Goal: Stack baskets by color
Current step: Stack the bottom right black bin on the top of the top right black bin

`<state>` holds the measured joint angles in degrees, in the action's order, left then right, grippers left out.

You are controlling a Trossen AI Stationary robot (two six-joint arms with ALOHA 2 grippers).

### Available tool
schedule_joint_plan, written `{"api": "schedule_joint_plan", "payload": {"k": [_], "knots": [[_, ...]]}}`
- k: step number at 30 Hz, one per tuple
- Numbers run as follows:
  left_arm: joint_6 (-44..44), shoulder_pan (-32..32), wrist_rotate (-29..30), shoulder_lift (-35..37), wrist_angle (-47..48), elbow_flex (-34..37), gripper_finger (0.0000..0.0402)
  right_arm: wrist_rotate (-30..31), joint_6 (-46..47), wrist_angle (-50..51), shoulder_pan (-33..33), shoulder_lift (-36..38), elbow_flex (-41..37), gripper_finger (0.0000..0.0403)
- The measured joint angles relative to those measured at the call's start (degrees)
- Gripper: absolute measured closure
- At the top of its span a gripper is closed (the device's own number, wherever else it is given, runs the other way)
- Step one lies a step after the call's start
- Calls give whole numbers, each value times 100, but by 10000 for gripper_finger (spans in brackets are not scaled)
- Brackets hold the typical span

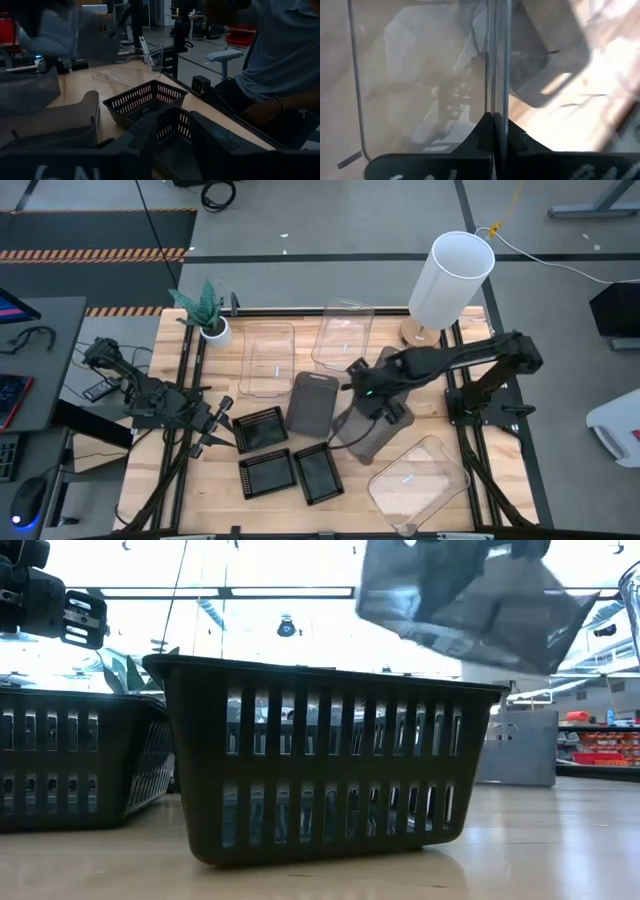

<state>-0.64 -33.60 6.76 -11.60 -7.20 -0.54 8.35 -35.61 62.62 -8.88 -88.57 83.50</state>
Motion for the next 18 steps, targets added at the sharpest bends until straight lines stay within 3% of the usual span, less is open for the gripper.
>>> {"api": "schedule_joint_plan", "payload": {"k": [9, 18], "knots": [[0, 1, 0, 1, -1, 0, 280, 1108, -1061, 1274, 458, 830, 2, 398], [0, 1, 0, 0, 0, 0, 280, 1167, -2116, 1511, 1629, 906, -112, 398]]}}
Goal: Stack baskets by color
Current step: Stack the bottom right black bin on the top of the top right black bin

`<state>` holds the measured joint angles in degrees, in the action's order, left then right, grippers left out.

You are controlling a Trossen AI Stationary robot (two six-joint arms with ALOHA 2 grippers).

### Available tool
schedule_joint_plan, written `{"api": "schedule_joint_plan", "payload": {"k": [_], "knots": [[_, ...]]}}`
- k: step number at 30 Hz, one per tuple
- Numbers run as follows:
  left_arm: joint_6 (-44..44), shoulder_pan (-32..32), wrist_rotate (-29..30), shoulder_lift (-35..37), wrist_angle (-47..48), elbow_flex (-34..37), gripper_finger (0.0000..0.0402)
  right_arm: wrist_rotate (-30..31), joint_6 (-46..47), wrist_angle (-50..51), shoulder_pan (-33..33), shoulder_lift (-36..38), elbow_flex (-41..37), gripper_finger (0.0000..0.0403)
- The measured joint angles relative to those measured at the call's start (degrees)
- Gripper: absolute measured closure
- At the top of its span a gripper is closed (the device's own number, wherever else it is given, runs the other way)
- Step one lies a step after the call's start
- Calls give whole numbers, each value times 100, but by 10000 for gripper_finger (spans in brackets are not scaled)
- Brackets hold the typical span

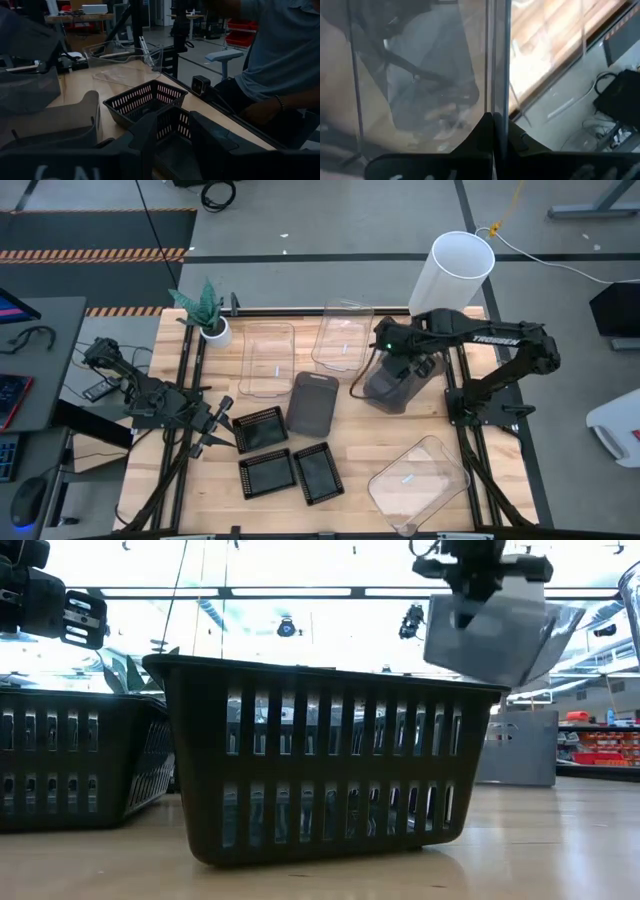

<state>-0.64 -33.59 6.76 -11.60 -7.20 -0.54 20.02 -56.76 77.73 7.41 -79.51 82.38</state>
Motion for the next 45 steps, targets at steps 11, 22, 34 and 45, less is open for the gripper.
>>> {"api": "schedule_joint_plan", "payload": {"k": [11, 22, 34, 45], "knots": [[0, 1, 0, 0, 2, 0, 280, -204, -1409, -779, 581, -10, -1101, 399], [0, 1, 2, 0, -2, 0, 280, -1031, -1928, -1739, 379, -8, -1637, 399], [0, -1, 2, 0, 0, 0, 280, -1908, -549, -2175, 379, -9, -2414, 376], [0, 1, 0, 0, -1, 0, 280, -1975, 1236, -2910, 377, -10, -3147, 306]]}}
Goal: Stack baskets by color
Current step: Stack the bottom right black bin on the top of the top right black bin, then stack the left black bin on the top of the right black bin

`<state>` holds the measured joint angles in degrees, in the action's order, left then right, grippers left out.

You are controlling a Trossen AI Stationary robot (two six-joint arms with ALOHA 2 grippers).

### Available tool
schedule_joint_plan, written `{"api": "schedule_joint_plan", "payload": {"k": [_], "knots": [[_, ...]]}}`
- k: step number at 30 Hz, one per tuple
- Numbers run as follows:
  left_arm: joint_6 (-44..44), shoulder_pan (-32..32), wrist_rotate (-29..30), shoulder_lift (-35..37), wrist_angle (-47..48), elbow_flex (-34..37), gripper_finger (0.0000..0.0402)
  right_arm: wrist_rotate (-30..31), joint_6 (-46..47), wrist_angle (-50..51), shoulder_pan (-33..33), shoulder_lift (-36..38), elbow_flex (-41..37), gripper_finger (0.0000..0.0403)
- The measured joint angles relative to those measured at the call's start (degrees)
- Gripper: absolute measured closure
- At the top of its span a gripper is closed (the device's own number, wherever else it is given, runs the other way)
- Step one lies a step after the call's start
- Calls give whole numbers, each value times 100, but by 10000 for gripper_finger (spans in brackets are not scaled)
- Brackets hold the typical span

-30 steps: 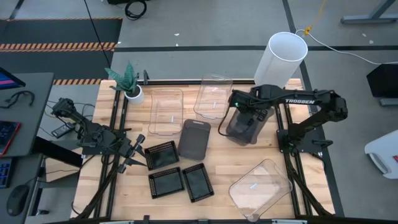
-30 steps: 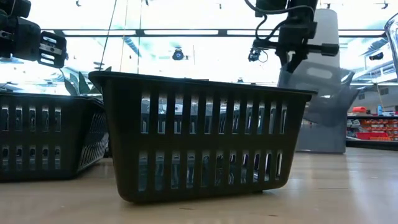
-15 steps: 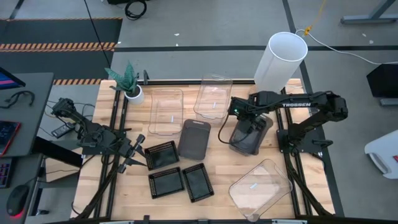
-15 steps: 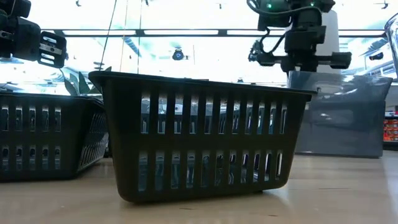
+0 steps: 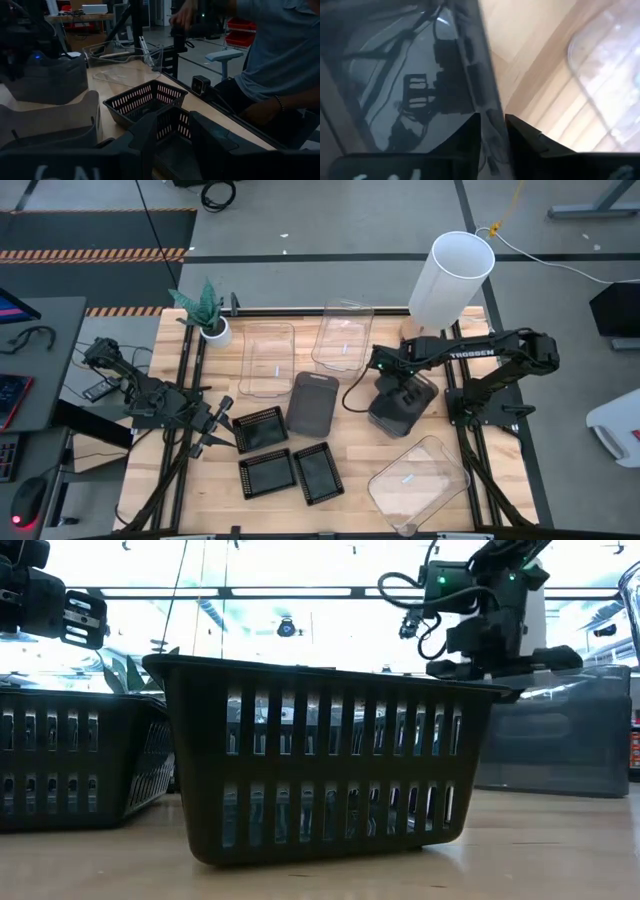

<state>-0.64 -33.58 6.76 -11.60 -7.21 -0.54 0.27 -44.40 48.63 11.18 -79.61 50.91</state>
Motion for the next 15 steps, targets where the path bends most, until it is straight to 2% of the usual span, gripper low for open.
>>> {"api": "schedule_joint_plan", "payload": {"k": [8, 15], "knots": [[0, 0, 0, 0, -1, 0, 280, -8, 1796, 82, -132, 2, 404, 261], [0, -1, 2, 0, -1, 0, 280, 5, 2851, 226, -256, 9, 1066, 252]]}}
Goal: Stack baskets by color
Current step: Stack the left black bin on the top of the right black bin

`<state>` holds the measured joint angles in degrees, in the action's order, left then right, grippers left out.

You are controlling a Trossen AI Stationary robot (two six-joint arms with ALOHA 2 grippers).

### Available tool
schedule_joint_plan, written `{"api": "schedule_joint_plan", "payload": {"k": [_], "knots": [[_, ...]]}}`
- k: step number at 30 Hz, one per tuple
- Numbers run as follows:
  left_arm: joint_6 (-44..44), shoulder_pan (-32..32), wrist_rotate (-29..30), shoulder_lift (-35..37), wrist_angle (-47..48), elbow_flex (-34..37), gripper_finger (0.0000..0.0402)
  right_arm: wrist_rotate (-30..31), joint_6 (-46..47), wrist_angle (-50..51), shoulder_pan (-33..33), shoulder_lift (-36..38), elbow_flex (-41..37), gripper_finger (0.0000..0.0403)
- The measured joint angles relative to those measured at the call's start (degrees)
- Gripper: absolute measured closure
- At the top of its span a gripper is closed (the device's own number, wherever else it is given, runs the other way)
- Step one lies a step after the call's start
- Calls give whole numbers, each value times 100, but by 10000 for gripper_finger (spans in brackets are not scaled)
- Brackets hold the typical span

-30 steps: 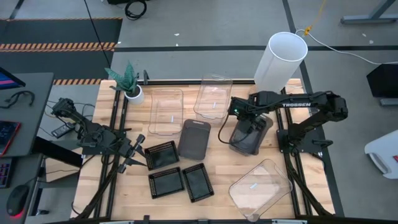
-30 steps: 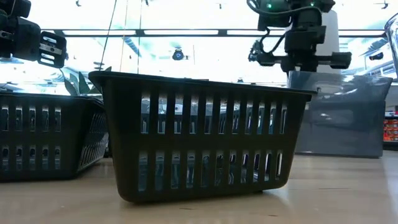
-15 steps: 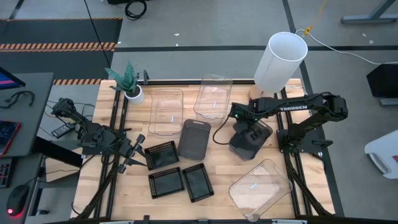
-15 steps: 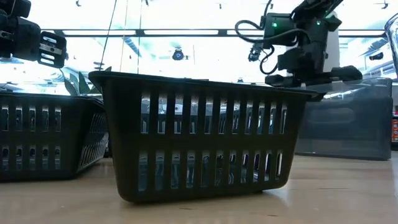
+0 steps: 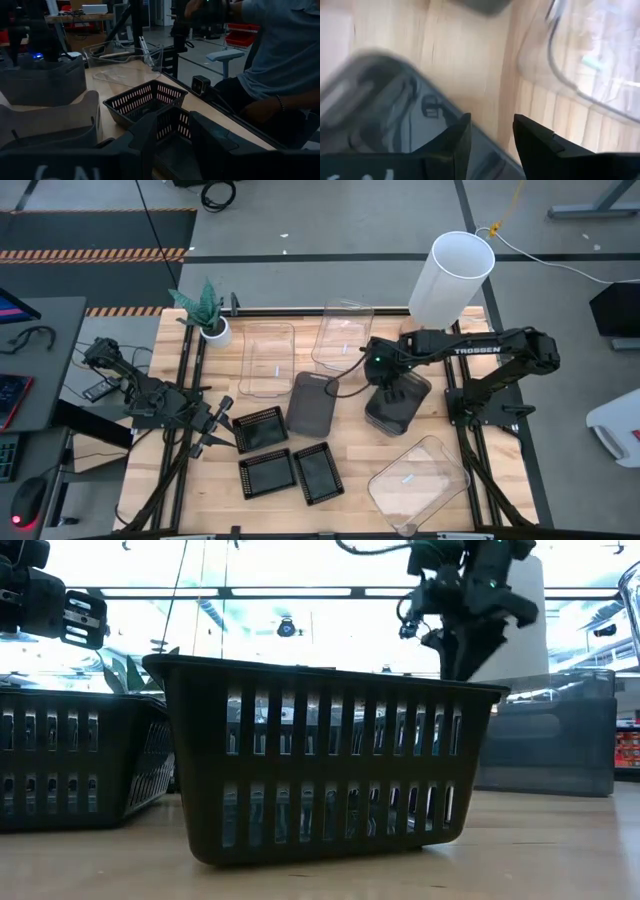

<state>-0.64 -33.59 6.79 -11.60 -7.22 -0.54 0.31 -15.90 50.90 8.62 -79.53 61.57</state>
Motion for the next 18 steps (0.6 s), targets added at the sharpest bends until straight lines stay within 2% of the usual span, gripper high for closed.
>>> {"api": "schedule_joint_plan", "payload": {"k": [6, 9, 12, 15, 18], "knots": [[0, -1, -1, 0, 0, 0, 280, -107, 1309, -1050, -251, 0, 25, 253], [0, 1, -2, 0, 0, 0, 280, -515, 1482, -1801, -521, 0, -19, 253], [0, -1, 0, 0, 0, 0, 280, -595, 1425, -2921, -895, -8, -221, 253], [0, 0, -1, 0, 1, 0, 280, -517, 1367, -3815, -1306, -182, -316, 253], [0, 1, 0, 0, 2, 0, 280, 10, 1640, -4195, -1667, -613, -217, 253]]}}
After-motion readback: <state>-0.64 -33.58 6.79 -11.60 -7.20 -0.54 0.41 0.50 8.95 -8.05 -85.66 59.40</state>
